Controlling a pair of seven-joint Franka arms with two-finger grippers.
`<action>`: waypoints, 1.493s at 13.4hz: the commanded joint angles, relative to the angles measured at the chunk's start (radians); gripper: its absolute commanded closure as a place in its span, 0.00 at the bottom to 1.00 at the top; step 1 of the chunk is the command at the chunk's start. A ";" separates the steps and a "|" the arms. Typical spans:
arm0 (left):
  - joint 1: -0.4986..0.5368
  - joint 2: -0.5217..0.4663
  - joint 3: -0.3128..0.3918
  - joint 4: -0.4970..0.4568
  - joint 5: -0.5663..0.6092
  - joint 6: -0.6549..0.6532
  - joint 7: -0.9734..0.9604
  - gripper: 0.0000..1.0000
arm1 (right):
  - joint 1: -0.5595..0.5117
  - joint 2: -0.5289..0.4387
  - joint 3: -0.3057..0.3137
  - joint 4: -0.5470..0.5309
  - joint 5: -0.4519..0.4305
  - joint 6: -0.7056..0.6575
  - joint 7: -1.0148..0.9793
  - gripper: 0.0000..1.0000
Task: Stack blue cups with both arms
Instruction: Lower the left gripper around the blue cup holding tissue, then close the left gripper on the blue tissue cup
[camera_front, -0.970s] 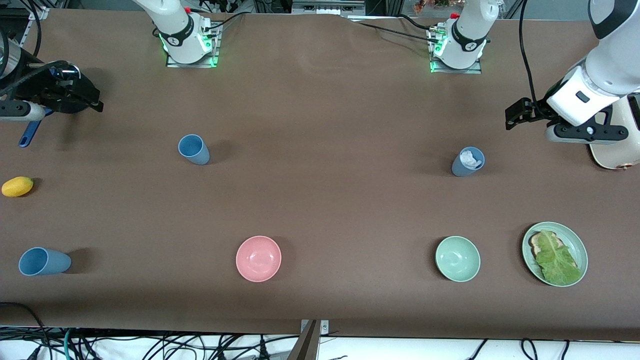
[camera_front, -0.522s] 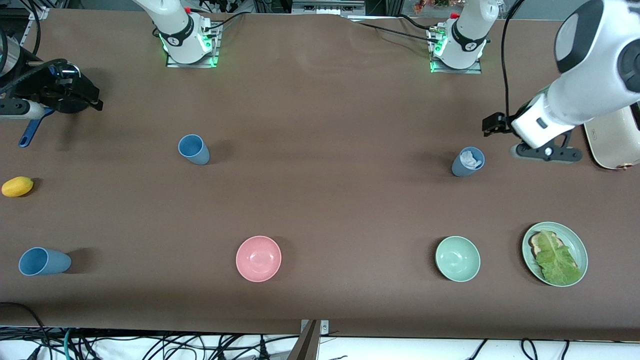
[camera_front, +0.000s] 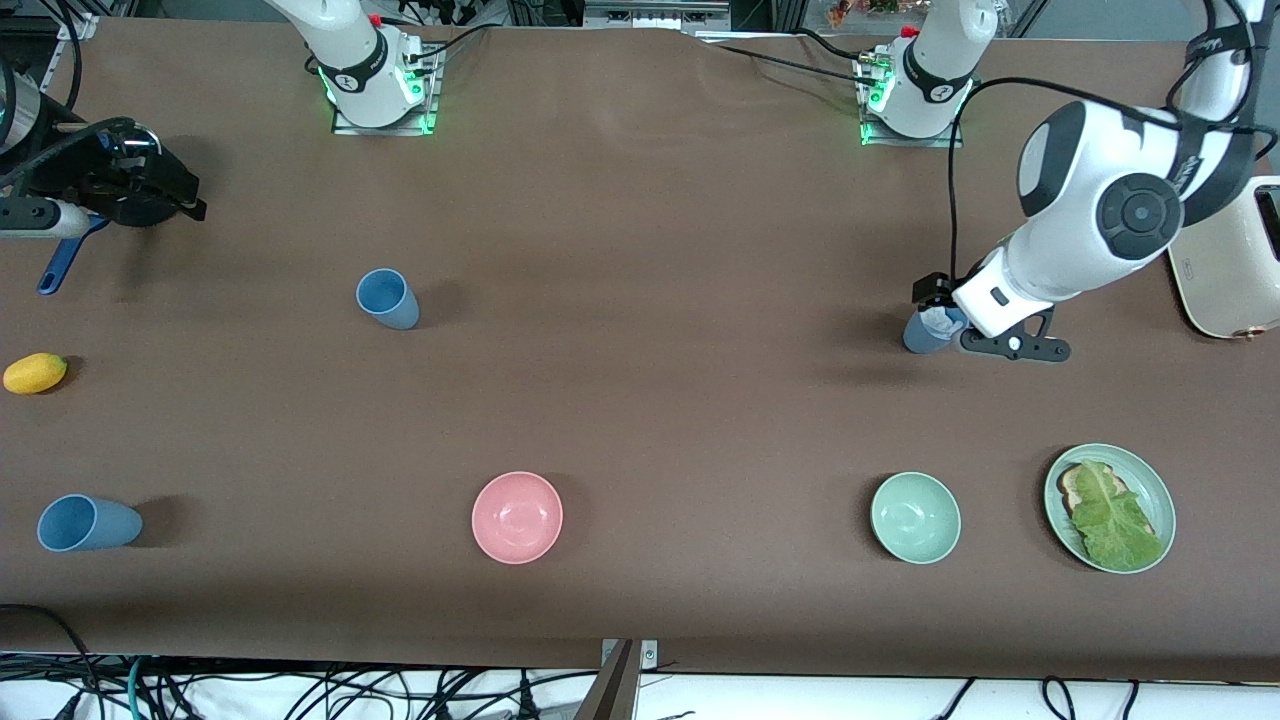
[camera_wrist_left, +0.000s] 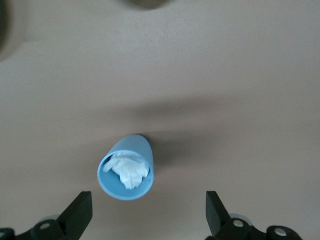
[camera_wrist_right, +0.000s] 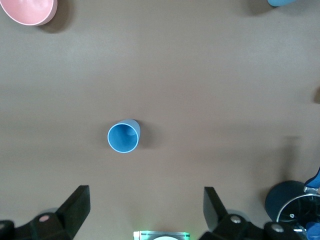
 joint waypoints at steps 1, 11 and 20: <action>0.006 -0.008 -0.004 -0.103 0.000 0.119 0.015 0.00 | -0.006 -0.011 0.007 0.000 -0.004 -0.015 0.007 0.00; 0.007 0.068 -0.004 -0.221 0.002 0.276 -0.004 0.47 | -0.006 -0.011 0.007 0.000 -0.004 -0.015 0.007 0.00; -0.012 0.068 -0.007 -0.221 0.024 0.267 -0.082 1.00 | -0.006 -0.011 0.007 -0.001 -0.004 -0.013 0.008 0.00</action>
